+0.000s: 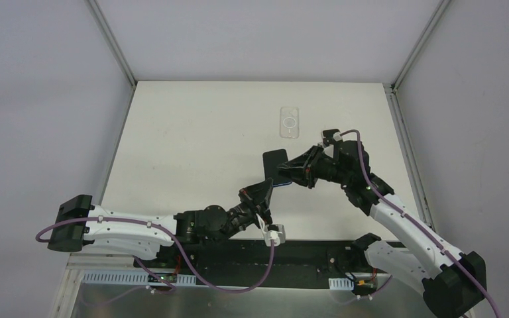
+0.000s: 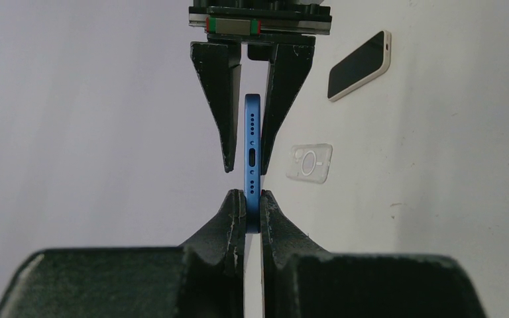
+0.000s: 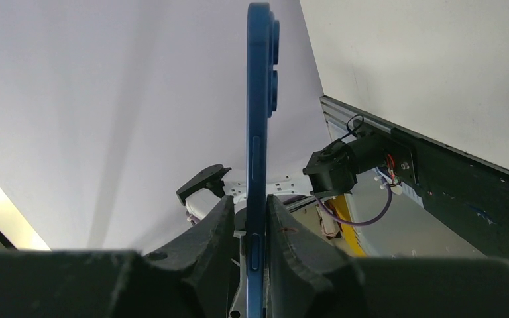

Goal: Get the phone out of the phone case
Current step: Place the phone at the center of the board.

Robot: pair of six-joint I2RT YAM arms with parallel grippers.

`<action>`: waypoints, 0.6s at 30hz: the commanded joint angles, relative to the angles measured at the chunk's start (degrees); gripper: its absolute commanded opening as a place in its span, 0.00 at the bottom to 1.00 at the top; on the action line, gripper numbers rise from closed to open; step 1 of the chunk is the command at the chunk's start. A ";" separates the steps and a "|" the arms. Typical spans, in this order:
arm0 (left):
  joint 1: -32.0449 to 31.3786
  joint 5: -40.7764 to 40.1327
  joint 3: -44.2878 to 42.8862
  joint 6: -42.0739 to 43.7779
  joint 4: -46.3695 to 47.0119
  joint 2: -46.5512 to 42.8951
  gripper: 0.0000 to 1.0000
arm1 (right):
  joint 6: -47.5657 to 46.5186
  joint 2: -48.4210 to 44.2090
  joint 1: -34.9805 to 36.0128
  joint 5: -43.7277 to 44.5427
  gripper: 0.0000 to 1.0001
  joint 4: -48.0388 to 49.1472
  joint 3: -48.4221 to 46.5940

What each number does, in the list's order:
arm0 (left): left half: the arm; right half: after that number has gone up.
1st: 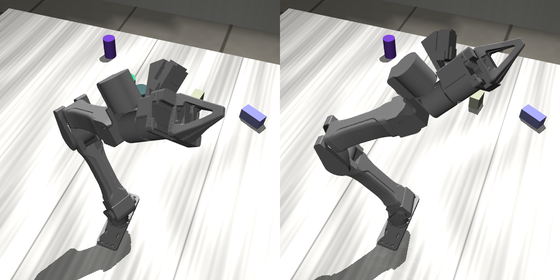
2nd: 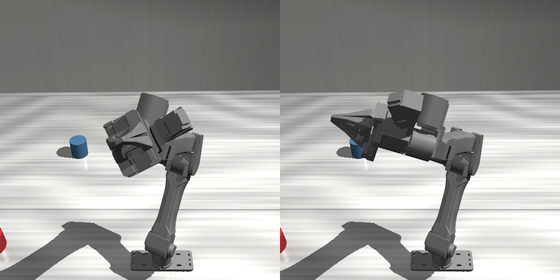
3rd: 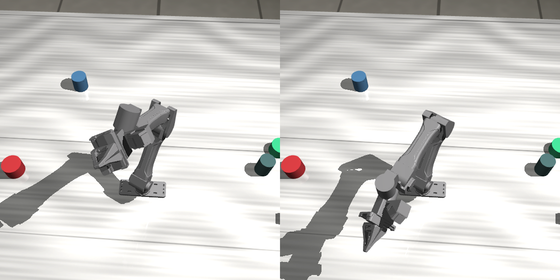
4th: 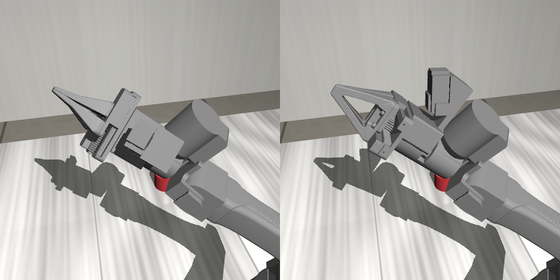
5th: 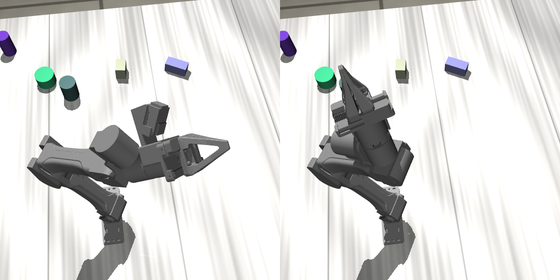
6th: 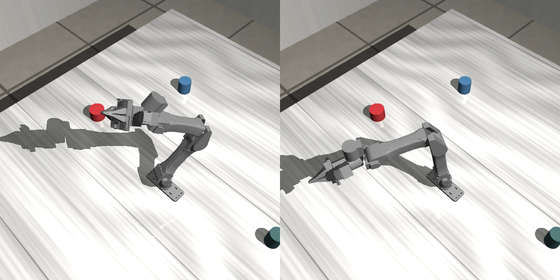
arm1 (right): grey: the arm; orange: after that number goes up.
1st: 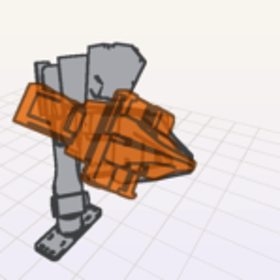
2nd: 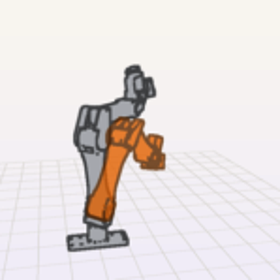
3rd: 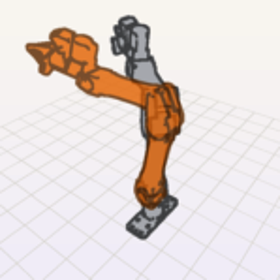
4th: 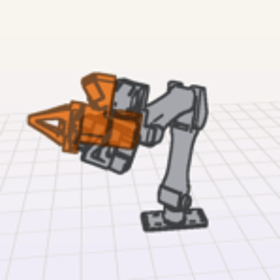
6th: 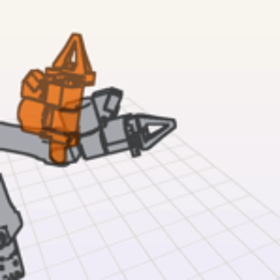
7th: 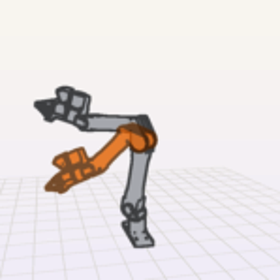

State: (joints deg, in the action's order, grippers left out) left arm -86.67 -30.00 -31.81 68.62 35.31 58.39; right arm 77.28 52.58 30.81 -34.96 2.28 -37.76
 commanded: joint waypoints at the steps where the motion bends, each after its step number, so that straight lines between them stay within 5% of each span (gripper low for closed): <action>1: -0.51 1.96 -2.84 0.30 5.86 -0.52 0.00 | 1.74 0.23 0.35 -1.17 0.27 3.86 -0.19; 5: -0.51 1.98 -2.73 -0.04 6.08 -0.71 0.00 | 1.52 0.41 0.37 -1.11 0.19 4.10 -0.03; 8: -0.51 2.03 -2.56 -0.28 6.24 -0.77 0.00 | 1.32 0.34 0.39 -0.88 0.00 4.47 0.35; 18: -0.51 2.39 -2.12 -1.07 6.59 -1.45 0.00 | -0.61 -0.43 0.39 0.15 0.00 3.95 0.91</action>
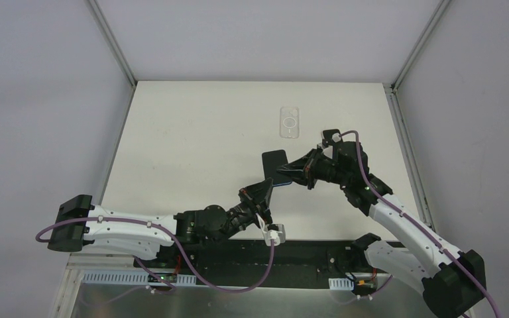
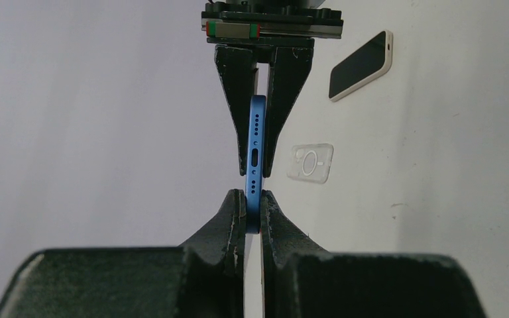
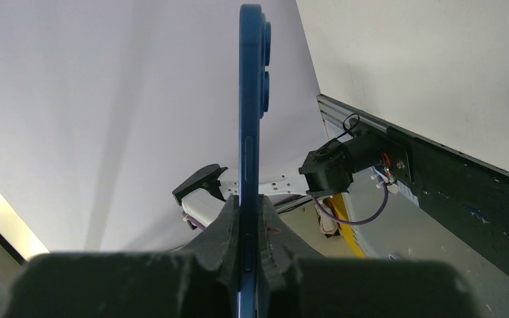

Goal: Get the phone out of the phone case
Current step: Place the phone at the center of the board.

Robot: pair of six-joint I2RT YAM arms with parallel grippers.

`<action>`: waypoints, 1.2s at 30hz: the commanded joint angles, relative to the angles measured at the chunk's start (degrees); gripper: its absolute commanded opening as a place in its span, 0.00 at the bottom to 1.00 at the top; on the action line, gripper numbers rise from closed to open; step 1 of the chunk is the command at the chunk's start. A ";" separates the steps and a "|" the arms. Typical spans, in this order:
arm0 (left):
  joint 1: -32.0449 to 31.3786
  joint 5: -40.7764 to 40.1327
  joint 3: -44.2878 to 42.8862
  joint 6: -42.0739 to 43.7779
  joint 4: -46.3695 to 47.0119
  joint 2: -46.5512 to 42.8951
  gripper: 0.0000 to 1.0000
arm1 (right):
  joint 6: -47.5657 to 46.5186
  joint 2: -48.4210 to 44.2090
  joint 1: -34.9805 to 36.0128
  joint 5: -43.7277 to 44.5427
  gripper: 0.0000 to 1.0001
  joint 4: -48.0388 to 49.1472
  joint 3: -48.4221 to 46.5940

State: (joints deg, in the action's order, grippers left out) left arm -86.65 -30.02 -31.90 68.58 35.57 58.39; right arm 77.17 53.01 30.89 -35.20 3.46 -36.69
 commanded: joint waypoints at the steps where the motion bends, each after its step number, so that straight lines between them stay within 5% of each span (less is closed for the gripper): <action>1: -0.54 2.49 -1.96 -1.28 6.35 -1.56 0.00 | -0.71 -0.77 0.30 0.21 0.06 2.78 -0.26; 4: -0.51 2.65 -1.94 -1.45 6.33 -1.72 0.00 | -1.02 0.03 0.30 -0.83 0.27 2.69 -0.71; 6: -0.54 2.60 -1.85 -1.50 6.35 -1.72 0.00 | -1.01 0.18 0.26 -0.91 0.29 2.66 -0.85; 9: -0.54 2.69 -1.70 -1.52 6.44 -1.74 0.00 | -1.12 0.25 0.29 -0.92 0.24 2.68 -0.98; 14: -0.54 2.46 -1.67 -1.52 6.44 -1.58 0.00 | -1.05 0.29 0.39 -1.38 0.00 3.80 -0.78; 19: -0.53 1.36 -1.76 -2.18 6.53 -1.11 0.00 | -1.60 -2.08 0.39 -0.41 0.00 7.09 0.98; 32: -0.53 -0.91 -1.37 -4.24 6.53 -0.16 0.57 | -5.07 -6.85 0.26 1.92 0.00 7.38 1.53; 36: -0.54 -6.11 -2.07 -8.00 6.53 0.06 0.73 | -13.64 -11.39 -0.29 5.59 0.00 -0.09 0.47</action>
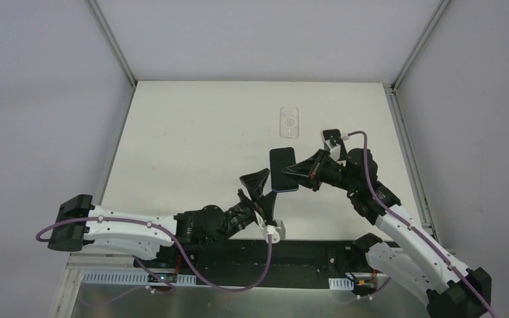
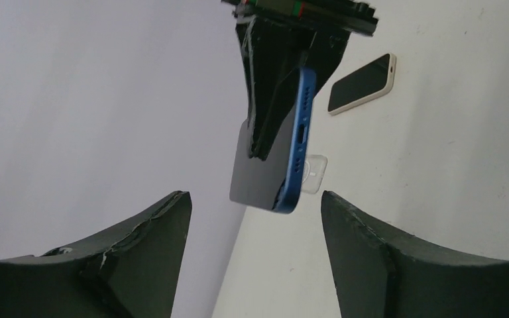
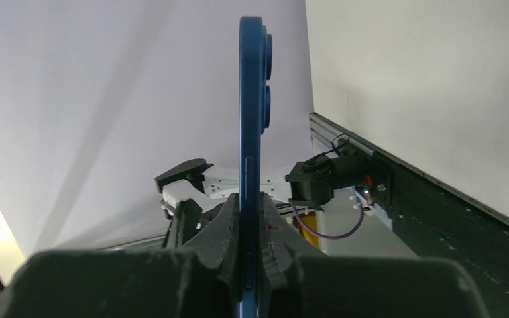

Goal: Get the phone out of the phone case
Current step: Place the phone at the center of the board.

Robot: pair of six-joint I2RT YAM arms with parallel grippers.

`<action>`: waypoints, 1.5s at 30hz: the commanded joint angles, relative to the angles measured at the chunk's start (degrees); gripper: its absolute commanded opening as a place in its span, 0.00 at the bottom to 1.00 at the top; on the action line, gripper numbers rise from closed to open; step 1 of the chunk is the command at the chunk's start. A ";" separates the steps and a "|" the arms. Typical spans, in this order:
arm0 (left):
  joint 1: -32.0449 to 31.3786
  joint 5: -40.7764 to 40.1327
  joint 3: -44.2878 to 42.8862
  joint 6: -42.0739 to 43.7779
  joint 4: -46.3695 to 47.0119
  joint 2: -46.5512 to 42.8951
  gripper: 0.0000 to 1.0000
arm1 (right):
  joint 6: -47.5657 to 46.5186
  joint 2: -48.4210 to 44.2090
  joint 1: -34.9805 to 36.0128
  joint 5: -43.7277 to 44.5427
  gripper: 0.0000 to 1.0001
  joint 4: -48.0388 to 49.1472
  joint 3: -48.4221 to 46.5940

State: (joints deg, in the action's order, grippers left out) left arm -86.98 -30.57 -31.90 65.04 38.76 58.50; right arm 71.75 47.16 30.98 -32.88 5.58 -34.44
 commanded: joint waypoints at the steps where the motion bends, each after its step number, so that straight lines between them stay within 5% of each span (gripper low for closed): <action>1: -0.14 -7.33 -2.19 -6.00 3.34 0.05 0.75 | -11.46 -7.21 -0.40 5.53 0.00 -6.13 -2.51; 9: 0.20 -12.99 -0.43 -17.87 3.34 0.82 0.80 | -30.15 -16.34 -0.66 17.73 0.00 -22.81 -5.79; 14: 4.65 -13.92 0.52 -36.37 1.14 -1.65 0.90 | -37.91 -21.22 -0.54 16.28 0.00 -23.06 -5.46; 18: 19.68 8.47 -2.10 -64.42 -15.60 -7.27 0.90 | -41.02 -25.81 -0.48 14.62 0.00 -19.01 -2.72; 21: 29.86 26.00 -3.40 -81.13 -16.37 -7.36 0.91 | -42.27 -25.95 -0.35 12.85 0.00 -18.02 -2.14; 26: 34.26 42.84 -10.15 -97.61 -14.59 -0.51 0.91 | -40.54 -23.79 -0.16 8.21 0.00 -13.72 -0.90; 34: 36.45 51.11 -10.87 -113.09 -1.24 4.18 0.96 | -38.78 -26.22 0.43 4.01 0.00 -6.05 2.40; 45: 36.78 55.17 -10.45 -118.77 6.09 8.97 0.87 | -38.86 -26.44 1.09 2.15 0.00 -1.85 3.95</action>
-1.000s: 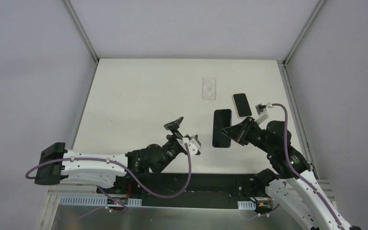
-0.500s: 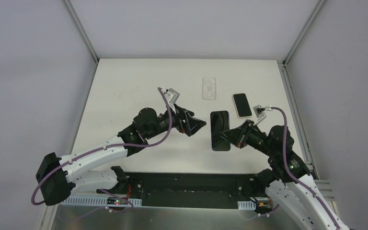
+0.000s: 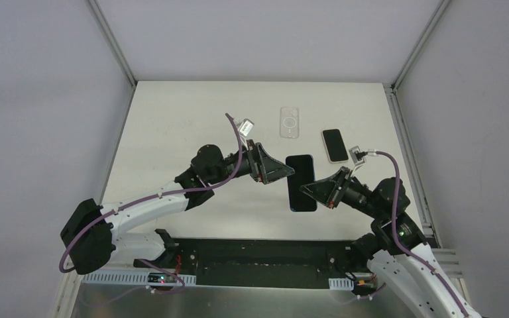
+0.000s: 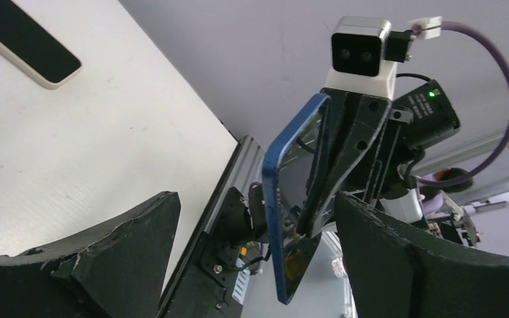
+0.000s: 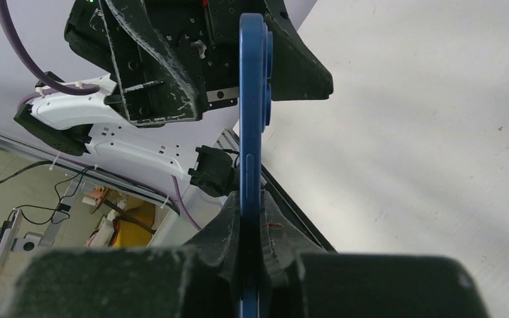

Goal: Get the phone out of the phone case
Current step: Place the phone at the center of the board.

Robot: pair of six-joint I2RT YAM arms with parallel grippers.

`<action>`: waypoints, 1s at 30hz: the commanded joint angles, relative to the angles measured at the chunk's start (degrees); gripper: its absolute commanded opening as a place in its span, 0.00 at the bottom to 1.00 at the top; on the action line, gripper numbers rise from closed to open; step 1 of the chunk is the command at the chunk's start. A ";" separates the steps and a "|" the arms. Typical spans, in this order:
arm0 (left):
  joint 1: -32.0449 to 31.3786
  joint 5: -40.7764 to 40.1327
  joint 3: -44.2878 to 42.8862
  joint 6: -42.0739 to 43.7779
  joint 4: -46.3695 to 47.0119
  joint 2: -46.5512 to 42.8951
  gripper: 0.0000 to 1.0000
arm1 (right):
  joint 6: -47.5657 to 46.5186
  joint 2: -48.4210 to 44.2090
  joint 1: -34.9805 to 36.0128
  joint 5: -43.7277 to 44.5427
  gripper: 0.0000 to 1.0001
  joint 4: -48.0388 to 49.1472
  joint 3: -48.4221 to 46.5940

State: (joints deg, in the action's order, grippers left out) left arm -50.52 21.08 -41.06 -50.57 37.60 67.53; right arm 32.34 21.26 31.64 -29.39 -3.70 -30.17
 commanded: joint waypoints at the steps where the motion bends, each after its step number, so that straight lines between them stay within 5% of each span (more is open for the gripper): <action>1: 0.28 3.68 -1.23 -3.33 7.86 0.04 0.85 | 0.83 -0.52 0.52 -0.99 0.00 8.03 0.04; 11: 0.32 6.75 -1.06 -6.84 15.66 3.56 0.60 | 5.98 1.05 1.24 -2.08 0.00 19.25 5.20; 30: 0.31 8.84 -1.05 -11.82 23.73 7.74 0.41 | 8.52 2.40 2.28 -1.25 0.00 27.13 8.33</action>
State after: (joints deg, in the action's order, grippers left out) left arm -50.52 28.08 -41.06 -60.77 55.02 75.13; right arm 39.03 23.83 33.54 -30.44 14.44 -21.71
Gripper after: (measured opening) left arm 0.418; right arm 0.080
